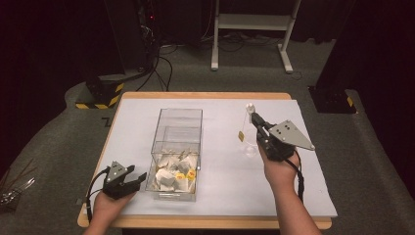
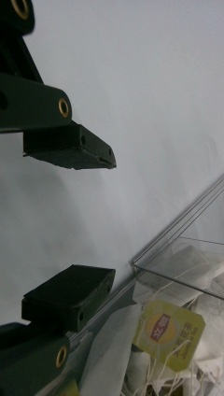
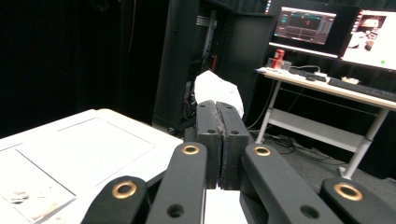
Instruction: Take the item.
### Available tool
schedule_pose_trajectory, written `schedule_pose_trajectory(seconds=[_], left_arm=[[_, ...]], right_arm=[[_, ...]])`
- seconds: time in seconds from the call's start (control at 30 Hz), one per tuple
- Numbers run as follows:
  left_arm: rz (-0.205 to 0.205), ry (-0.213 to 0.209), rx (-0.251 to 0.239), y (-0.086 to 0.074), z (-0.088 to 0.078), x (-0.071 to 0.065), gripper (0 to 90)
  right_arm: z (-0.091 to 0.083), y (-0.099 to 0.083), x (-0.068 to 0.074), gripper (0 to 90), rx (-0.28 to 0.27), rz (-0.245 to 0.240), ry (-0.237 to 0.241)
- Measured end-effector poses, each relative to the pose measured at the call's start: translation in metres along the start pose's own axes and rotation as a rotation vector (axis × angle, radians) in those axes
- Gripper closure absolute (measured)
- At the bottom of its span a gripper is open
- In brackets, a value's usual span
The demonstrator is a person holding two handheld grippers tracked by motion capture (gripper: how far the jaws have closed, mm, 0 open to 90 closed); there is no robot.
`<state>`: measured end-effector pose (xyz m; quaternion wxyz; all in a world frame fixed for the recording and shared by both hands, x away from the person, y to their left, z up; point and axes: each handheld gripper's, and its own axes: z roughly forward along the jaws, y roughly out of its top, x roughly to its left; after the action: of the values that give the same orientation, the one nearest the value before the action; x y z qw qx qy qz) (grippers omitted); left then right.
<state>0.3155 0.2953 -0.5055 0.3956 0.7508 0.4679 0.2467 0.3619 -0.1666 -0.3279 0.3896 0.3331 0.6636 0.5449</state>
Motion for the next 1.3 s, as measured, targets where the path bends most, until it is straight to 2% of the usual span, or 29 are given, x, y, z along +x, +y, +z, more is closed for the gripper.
schedule_pose_trajectory(seconds=[0.7,1.3], left_arm=[[0.01,0.005,-0.006,0.0,-0.001,0.0,40.3],[0.009,0.0,-0.005,0.0,0.0,-0.001,40.3]], right_arm=[[-0.003,-0.01,-0.034,89.4,0.038,0.023,-0.089],[0.005,-0.034,-0.035,89.4,0.106,0.036,-0.09]])
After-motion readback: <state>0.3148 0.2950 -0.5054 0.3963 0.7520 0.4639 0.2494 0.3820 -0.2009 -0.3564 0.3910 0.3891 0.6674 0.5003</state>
